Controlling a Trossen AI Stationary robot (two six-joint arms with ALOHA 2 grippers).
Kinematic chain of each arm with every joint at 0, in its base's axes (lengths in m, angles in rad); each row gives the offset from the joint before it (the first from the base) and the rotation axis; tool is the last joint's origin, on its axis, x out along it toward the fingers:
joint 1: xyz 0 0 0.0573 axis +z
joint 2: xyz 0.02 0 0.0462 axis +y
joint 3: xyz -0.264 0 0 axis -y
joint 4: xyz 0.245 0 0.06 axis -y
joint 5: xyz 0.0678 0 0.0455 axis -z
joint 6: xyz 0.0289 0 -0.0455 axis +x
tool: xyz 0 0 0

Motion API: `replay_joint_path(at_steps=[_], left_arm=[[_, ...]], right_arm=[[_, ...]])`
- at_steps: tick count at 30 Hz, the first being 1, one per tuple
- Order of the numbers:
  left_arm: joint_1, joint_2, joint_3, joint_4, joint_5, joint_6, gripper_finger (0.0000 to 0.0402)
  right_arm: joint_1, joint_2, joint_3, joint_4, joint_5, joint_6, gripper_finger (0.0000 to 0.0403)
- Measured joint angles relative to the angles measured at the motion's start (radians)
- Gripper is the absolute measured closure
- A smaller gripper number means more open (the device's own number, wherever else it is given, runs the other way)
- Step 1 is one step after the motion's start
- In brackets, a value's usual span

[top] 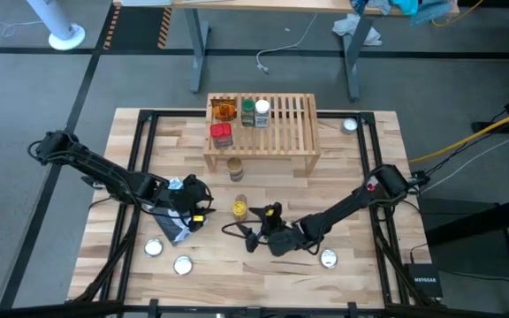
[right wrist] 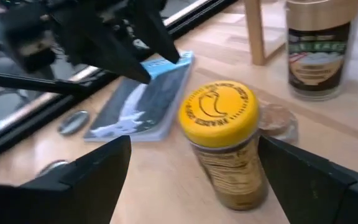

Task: Shelf spices
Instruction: Put the yellow seasoning bottle on the shelf

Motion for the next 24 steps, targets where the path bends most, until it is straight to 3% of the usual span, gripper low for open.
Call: replay_joint_path(at_steps=[5,15,24], left_arm=[[0.0,0.0,0.0,0.0,0.0,0.0,0.0219],[0.0,0.0,0.0,0.0,0.0,0.0,0.0219],[0.0,0.0,0.0,-0.001,0.0,0.0,0.0219]], right_arm=[[-0.001,0.033,0.034,-0.055,0.061,-0.001,0.0045],[-0.003,0.075,0.084,-0.132,0.074,-0.001,0.0045],[-0.004,0.119,0.085,-0.085,0.079,-0.001,0.0045]])
